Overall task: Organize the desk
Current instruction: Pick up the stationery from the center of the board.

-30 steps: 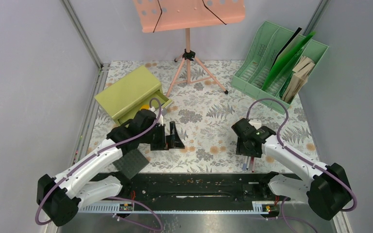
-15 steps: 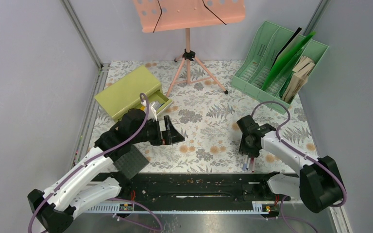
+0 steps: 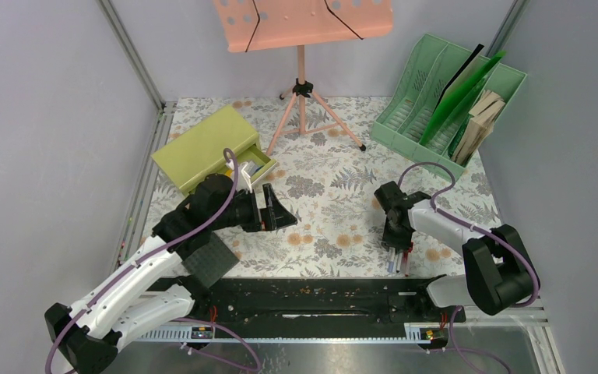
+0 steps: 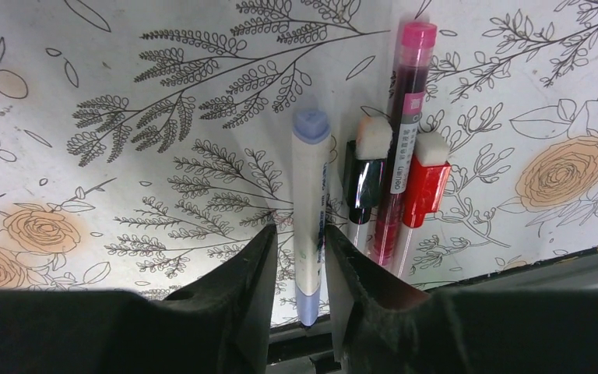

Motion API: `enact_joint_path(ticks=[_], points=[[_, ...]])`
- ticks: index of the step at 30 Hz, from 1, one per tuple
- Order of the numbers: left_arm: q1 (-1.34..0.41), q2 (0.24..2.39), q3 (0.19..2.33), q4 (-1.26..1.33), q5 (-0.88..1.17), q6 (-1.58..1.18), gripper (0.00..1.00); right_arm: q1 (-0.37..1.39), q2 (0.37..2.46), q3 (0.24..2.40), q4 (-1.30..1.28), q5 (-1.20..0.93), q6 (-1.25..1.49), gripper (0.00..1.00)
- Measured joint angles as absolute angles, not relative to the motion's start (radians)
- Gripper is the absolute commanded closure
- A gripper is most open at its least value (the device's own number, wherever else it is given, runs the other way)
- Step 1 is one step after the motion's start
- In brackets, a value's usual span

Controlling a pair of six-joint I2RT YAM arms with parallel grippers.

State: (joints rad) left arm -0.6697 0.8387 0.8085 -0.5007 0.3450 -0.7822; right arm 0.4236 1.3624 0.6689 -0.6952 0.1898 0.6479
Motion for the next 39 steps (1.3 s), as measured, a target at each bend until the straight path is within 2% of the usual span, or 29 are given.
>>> enact_joint_path(ticks=[3,5,11,22,30,39], points=[[-0.67,0.839,0.808,-0.498,0.345,-0.785,0.01,0.422,1.362,0.669,-0.693,0.188,0.646,0.68],[-0.67,0.838,0.807,-0.498,0.345,-0.786,0.01,0.422,1.362,0.669,-0.693,0.188,0.643,0.8],[-0.67,0.82,0.787,-0.491,0.344,-0.787,0.01,0.417,1.362,0.67,-0.691,0.175,0.628,1.0],[-0.67,0.762,0.775,-0.54,0.266,-0.723,0.01,0.416,1.332,0.672,-0.686,0.148,0.595,1.0],[-0.67,0.761,0.775,-0.597,0.196,-0.687,0.01,0.415,1.164,0.693,-0.698,0.069,0.578,1.0],[-0.67,0.81,0.728,-0.556,0.231,-0.714,0.01,0.443,0.983,0.679,-0.652,-0.113,0.649,1.0]])
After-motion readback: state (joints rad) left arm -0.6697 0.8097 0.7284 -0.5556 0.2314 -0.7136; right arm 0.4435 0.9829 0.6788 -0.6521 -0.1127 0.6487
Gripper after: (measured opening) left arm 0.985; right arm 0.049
